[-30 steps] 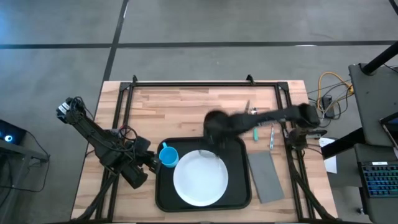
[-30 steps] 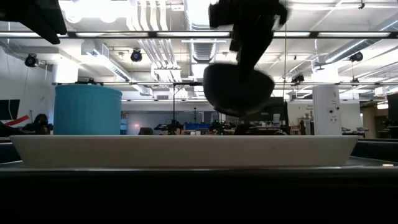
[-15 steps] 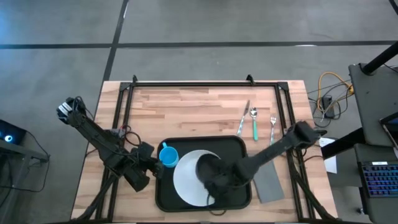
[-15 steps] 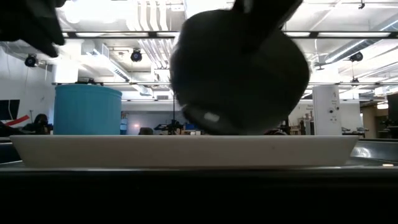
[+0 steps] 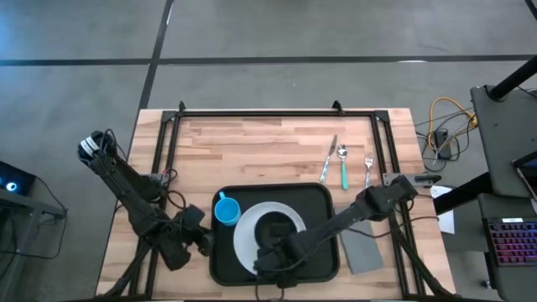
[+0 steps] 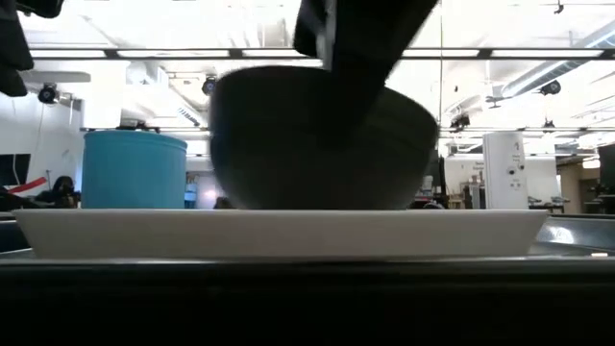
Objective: Set up tray
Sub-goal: Put the bowl on top of the tray, then put the napkin on top of the tray
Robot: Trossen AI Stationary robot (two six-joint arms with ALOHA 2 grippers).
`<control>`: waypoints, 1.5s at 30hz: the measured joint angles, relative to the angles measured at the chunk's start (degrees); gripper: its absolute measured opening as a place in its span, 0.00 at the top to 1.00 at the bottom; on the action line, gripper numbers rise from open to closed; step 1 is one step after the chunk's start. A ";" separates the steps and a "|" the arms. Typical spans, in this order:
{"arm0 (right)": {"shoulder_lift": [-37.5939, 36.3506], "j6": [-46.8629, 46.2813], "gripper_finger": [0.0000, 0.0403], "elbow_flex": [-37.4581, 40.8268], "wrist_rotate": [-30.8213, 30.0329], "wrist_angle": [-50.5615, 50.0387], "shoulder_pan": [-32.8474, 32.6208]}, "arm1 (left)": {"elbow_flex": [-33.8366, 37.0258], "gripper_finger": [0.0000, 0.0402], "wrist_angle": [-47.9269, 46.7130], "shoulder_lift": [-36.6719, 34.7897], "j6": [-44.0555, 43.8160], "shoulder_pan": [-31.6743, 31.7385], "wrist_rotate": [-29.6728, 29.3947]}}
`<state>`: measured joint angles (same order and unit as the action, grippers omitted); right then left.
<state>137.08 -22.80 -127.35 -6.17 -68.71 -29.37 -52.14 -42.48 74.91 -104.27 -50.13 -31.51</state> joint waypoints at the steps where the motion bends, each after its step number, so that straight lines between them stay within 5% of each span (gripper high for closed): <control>1: 0.66 0.08 0.97 -1.27 0.20 0.14 0.01 | 0.06 0.79 0.04 0.00 -0.02 -0.12 0.03; 14: 1.41 -0.29 0.77 -7.21 0.55 -2.47 0.01 | -0.22 0.79 0.42 0.00 0.13 -0.13 -0.17; 22: -3.06 -12.98 0.71 -7.21 -10.88 -9.66 -0.99 | -0.22 0.79 0.92 0.00 0.18 -0.13 -0.37; 29: -9.97 -33.01 0.75 -6.94 -20.86 -21.71 2.04 | -0.22 0.79 1.00 0.00 0.43 -0.13 -1.65; 38: -24.34 -38.72 0.80 3.47 -7.98 -21.25 10.75 | -0.22 0.79 1.12 0.02 0.44 -0.34 -2.95; 45: -32.75 -44.21 0.75 22.86 8.08 -21.28 10.28 | -0.22 0.79 1.48 0.02 0.22 -2.21 -3.33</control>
<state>104.34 -67.01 -104.48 1.91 -89.99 -19.09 -52.36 -41.00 74.94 -104.05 -52.34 -34.84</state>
